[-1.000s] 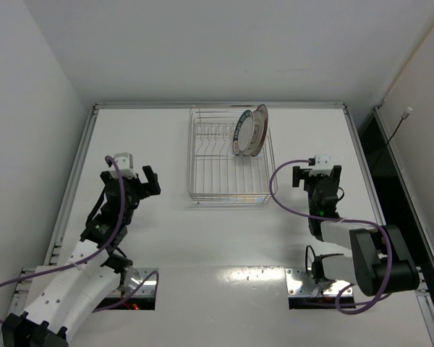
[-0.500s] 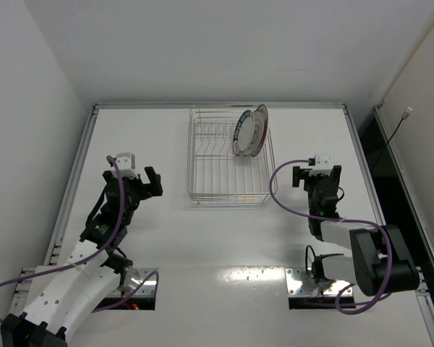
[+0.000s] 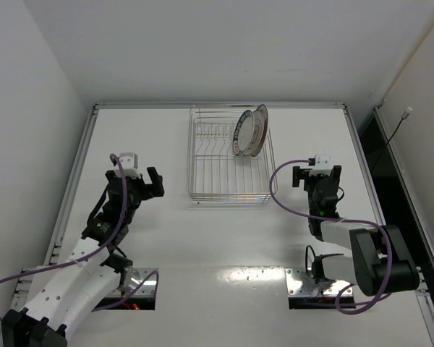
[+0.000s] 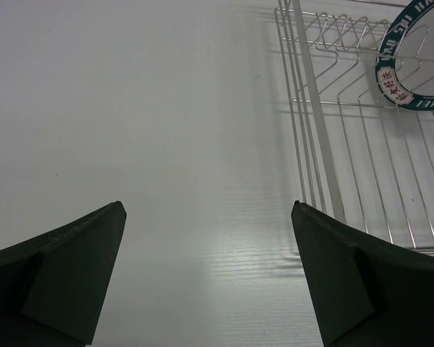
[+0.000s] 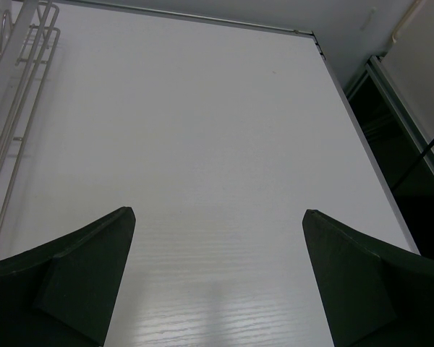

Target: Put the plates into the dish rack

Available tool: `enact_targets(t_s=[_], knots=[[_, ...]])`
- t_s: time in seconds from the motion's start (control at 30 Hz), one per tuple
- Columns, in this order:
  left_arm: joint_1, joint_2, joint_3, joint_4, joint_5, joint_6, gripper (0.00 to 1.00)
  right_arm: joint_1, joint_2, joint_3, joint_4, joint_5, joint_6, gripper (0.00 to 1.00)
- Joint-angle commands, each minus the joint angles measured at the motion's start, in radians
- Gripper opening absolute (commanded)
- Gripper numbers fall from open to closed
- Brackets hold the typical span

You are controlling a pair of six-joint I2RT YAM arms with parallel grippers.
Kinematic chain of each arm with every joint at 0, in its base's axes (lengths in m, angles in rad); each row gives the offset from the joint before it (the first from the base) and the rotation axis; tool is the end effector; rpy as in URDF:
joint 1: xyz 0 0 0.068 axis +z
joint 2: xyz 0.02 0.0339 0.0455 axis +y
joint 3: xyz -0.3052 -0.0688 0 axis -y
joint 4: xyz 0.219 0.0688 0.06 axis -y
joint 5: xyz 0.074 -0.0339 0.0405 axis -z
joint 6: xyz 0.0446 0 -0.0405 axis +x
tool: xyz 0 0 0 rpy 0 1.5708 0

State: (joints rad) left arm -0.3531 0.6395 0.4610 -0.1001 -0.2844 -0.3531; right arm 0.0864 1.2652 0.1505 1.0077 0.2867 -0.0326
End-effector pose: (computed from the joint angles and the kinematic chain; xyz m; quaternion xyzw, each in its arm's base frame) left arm 0.1109 -0.0275 0.2837 -0.0853 0.7904 -0.0999 0.5984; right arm 0.1950 0.0042 0.2219 0.0515 0.7407 -0.0884 0.6640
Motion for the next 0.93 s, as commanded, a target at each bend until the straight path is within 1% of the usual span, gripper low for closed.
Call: enact_targets(t_s=[0.0, 0.6, 0.67, 0.9], knots=[[-0.01, 0.003, 0.033, 0.027, 0.007, -0.01, 0.99, -0.005, 0.003, 0.032, 0.037, -0.017, 0.022, 0.99], [-0.01, 0.012, 0.033, 0.027, -0.002, -0.01, 0.99, 0.006, 0.003, 0.032, 0.037, -0.017, 0.013, 0.99], [-0.01, 0.012, 0.033, 0.027, -0.002, -0.01, 0.99, 0.006, 0.003, 0.032, 0.046, -0.049, 0.003, 0.99], [-0.01, 0.012, 0.033, 0.027, -0.002, -0.01, 0.99, 0.006, 0.003, 0.032, 0.046, -0.058, 0.003, 0.99]])
